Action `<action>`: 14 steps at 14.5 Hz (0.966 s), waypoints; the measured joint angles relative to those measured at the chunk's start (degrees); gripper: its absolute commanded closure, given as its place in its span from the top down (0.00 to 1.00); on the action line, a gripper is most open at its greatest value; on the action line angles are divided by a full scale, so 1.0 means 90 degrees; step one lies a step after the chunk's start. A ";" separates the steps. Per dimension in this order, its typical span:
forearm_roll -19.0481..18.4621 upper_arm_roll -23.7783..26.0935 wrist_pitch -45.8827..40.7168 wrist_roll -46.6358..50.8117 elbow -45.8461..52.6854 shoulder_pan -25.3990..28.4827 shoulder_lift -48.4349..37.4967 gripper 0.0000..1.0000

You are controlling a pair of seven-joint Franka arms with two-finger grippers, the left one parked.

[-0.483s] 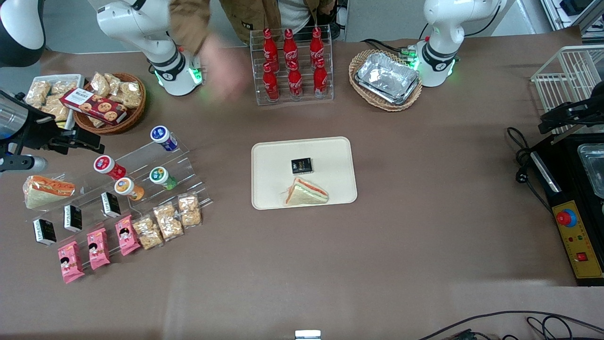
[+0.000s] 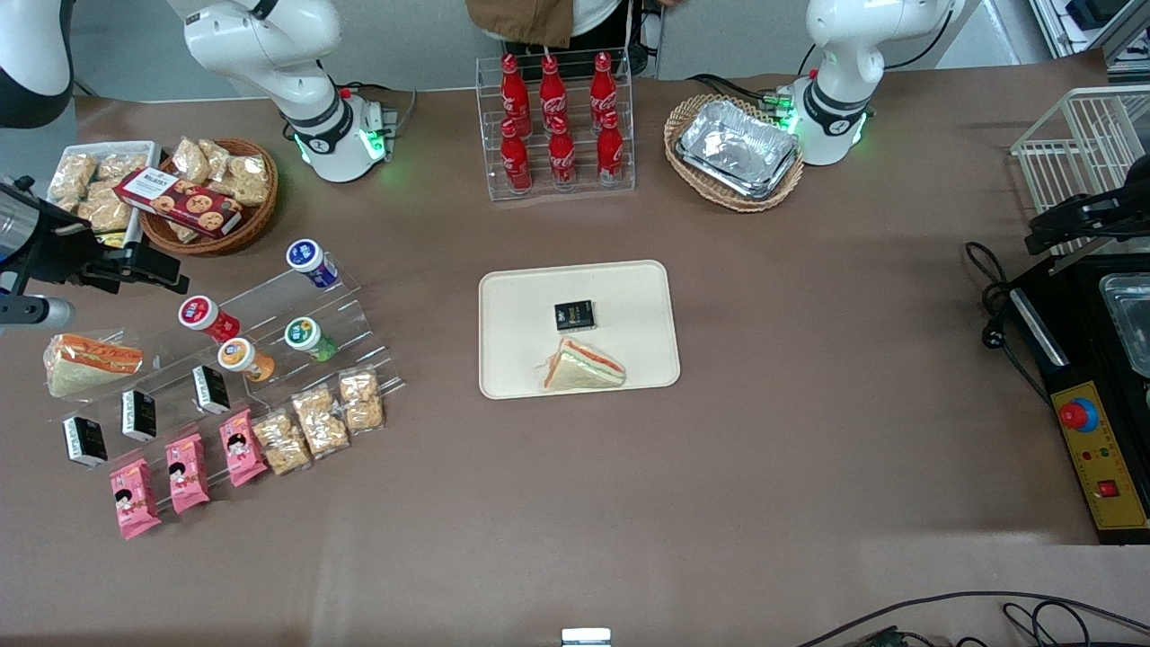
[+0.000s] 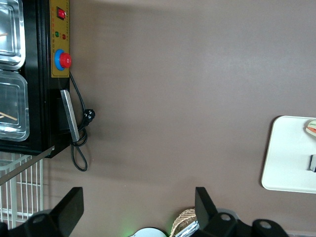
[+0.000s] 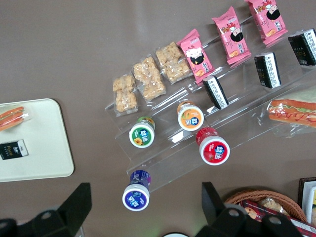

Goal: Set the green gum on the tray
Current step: 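Move the right gripper toward the acrylic stand of small bottles, then lower the open right gripper over the green-labelled bottle on the stand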

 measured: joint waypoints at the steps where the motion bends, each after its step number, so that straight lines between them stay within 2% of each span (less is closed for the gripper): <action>1: 0.0000 -0.0002 -0.0102 -0.0006 0.0011 -0.0002 -0.0016 1.00; 3: 0.0000 0.0001 -0.0472 -0.0017 -0.0020 -0.0001 -0.0121 1.00; 6: 0.0000 0.0007 -0.0297 -0.0053 -0.0618 0.0001 -0.0567 1.00; 11: 0.0000 0.0235 0.1268 -0.0069 -0.2804 0.0006 -0.1648 1.00; 14: 0.0000 0.0443 0.2382 0.0006 -0.3800 0.0012 -0.1776 1.00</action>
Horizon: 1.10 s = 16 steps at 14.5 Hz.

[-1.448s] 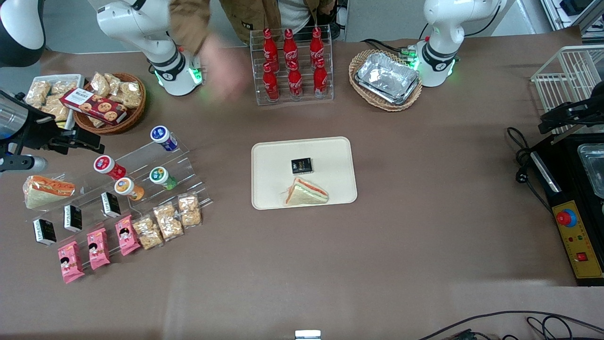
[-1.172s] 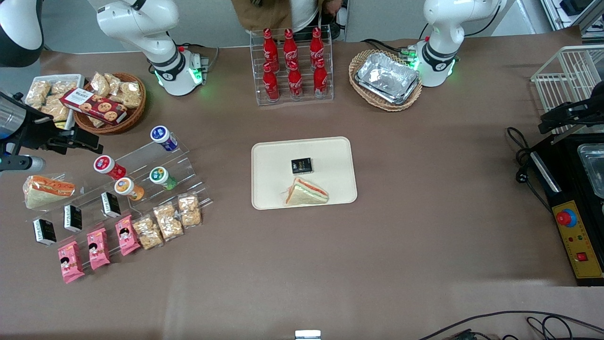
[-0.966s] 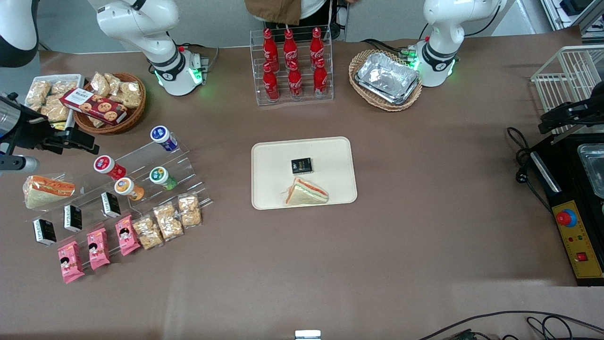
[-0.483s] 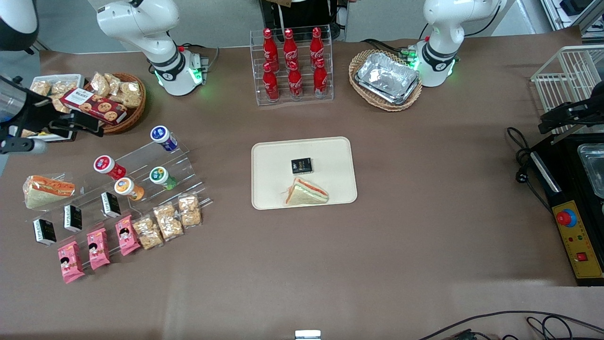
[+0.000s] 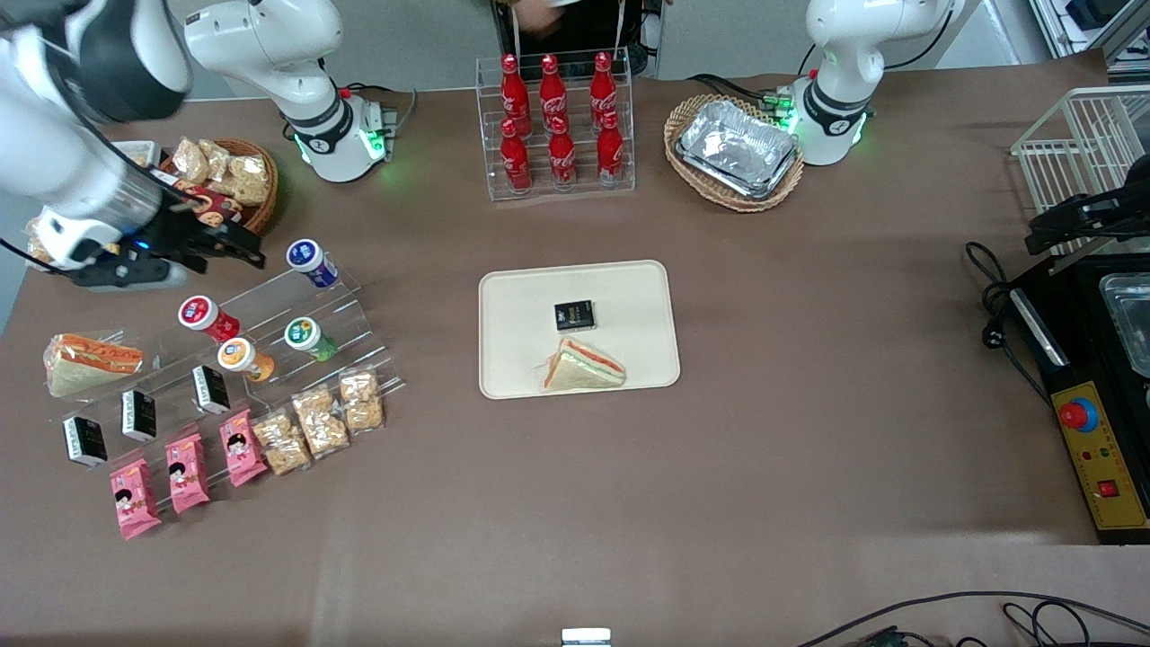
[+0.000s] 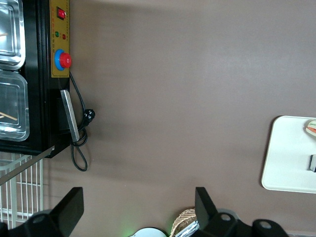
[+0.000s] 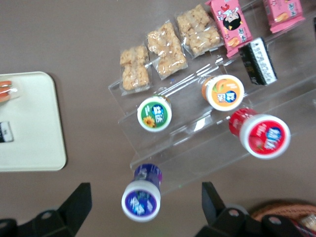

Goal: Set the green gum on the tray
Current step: 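Lower the open right gripper over the green-labelled bottle on the stand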

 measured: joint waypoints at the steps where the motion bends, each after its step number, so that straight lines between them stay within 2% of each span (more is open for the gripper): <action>1: 0.0000 0.0016 0.0340 0.0007 -0.0260 0.0002 0.0042 1.00; 13: 0.0000 0.0032 0.2565 0.0172 -0.0859 0.0248 0.1555 0.99; 15: 0.0000 0.0033 0.2854 0.0173 -0.0930 0.0249 0.1718 0.97; 16: 0.0000 0.0033 0.3001 0.0174 -0.0983 0.0249 0.1789 0.91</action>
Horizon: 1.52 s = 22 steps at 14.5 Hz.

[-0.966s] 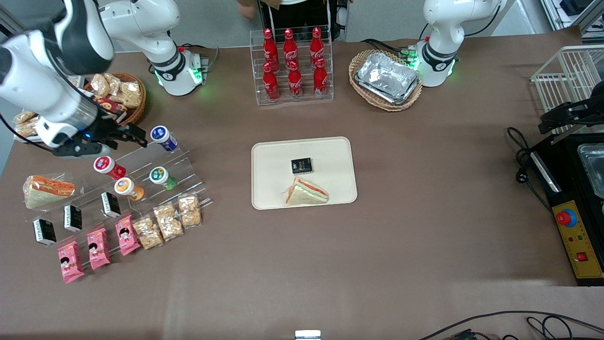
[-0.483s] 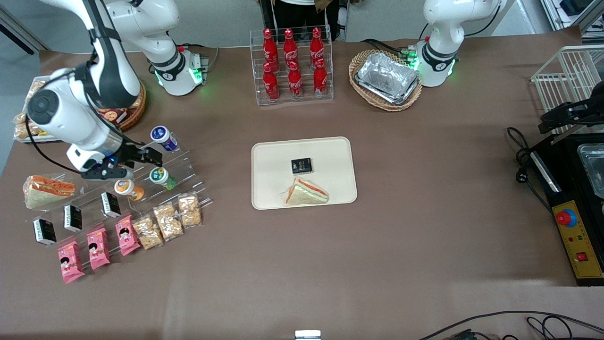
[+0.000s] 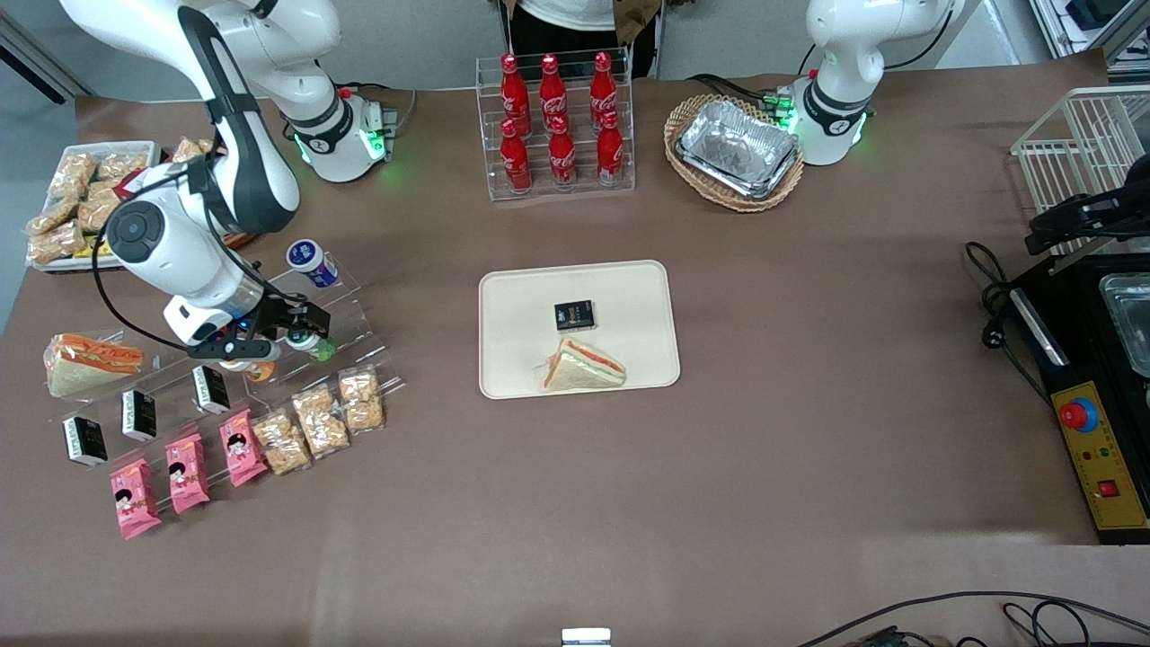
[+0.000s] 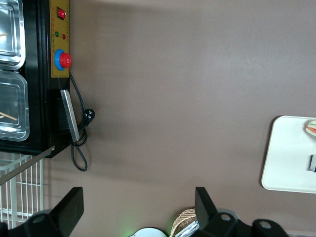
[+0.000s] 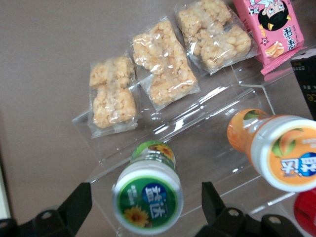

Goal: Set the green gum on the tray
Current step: 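Lower the open right gripper over the green-labelled bottle on the stand, then close the right gripper on the green-labelled bottle and lift it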

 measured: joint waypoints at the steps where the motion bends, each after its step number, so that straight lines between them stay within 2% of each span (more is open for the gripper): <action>1: 0.0000 0.0000 0.0128 0.0000 -0.0059 0.0000 0.0056 0.79; 3: 0.0000 0.0000 0.0255 0.0000 -0.0146 0.0000 0.0113 0.49; 4: 0.0000 0.0000 0.0276 0.0000 -0.0158 0.0000 0.0121 0.37; 5: 0.0000 0.0000 0.0286 0.0000 -0.0158 0.0000 0.0120 0.28; 9: 0.0000 -0.0002 0.0287 -0.0002 -0.0092 -0.0001 0.0065 0.28; 11: 0.0000 -0.0005 -0.0086 -0.0004 0.0131 -0.0001 -0.0049 0.28; 16: 0.0000 -0.0065 -0.2897 -0.0005 0.1783 -0.0017 -0.0544 0.28; 22: 0.0000 -0.0082 -0.4980 -0.0005 0.3688 -0.0041 -0.0526 0.28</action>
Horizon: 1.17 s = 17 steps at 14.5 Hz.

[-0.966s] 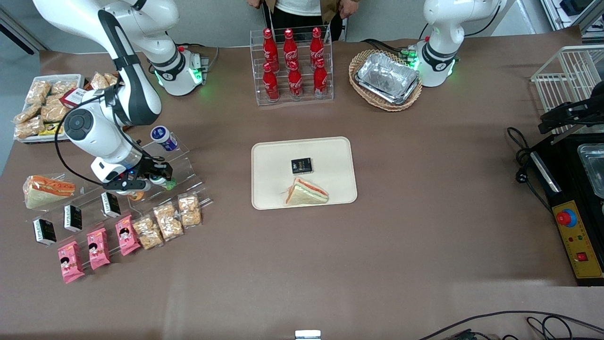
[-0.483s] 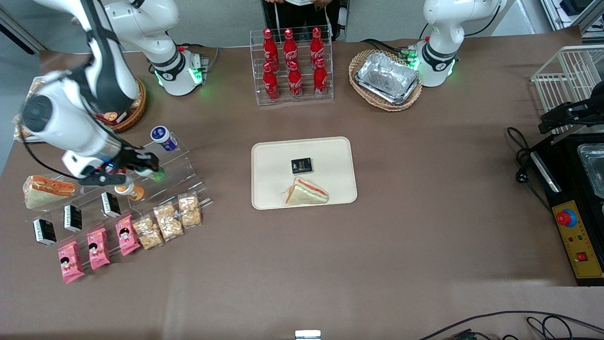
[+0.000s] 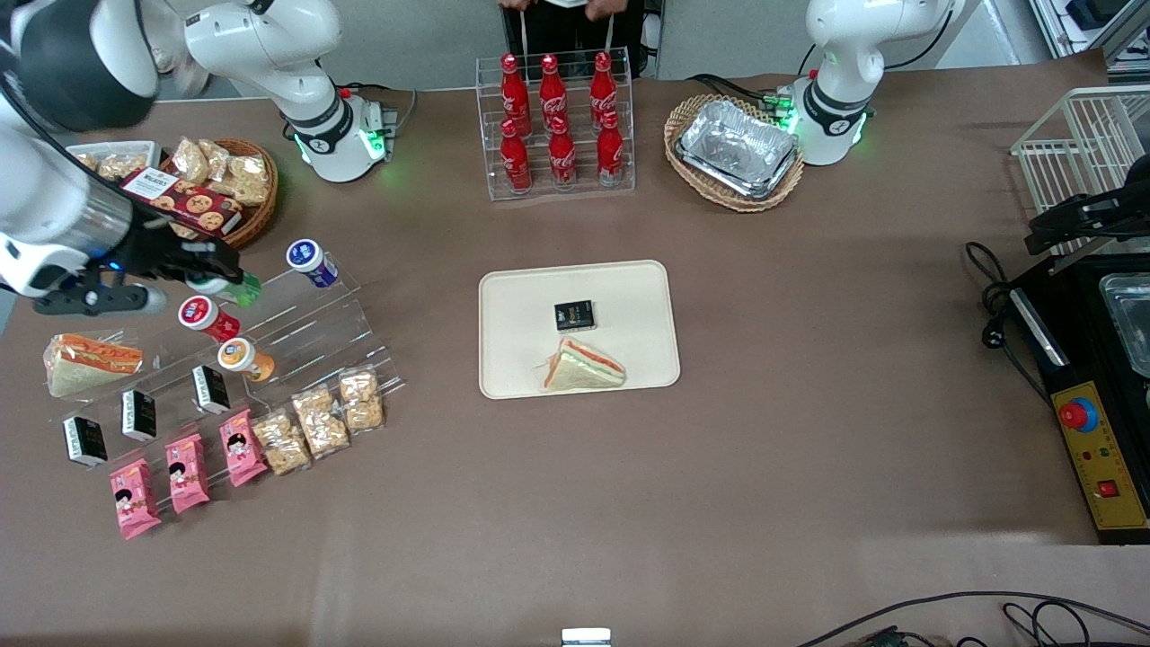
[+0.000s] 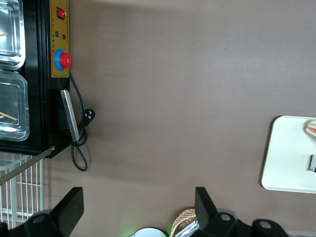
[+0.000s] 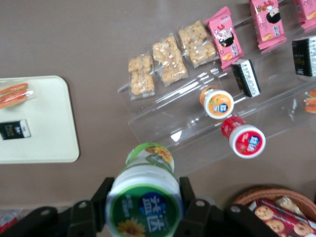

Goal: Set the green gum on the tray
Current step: 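Close the right gripper on the green-labelled bottle and lift it, then carry the green-labelled bottle with the right gripper over the cream tray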

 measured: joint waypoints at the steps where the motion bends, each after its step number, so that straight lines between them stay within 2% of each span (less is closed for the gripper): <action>1: 0.0000 0.0000 -0.0256 0.0002 0.0256 0.0001 0.0033 0.29; 3: 0.0040 0.0021 -0.0555 0.0087 0.0586 0.0019 0.0077 0.29; 6: 0.0220 0.0310 -0.0756 0.0848 0.0699 0.0239 0.0114 0.29; 10: 0.0335 0.0835 -0.0634 0.2483 0.0673 0.1114 0.0293 0.29; 13: 0.0363 0.0864 0.0206 0.3189 0.0245 0.1765 0.0534 0.29; 17: 0.0374 0.0858 0.1887 0.3816 -0.0959 0.2430 0.0674 0.29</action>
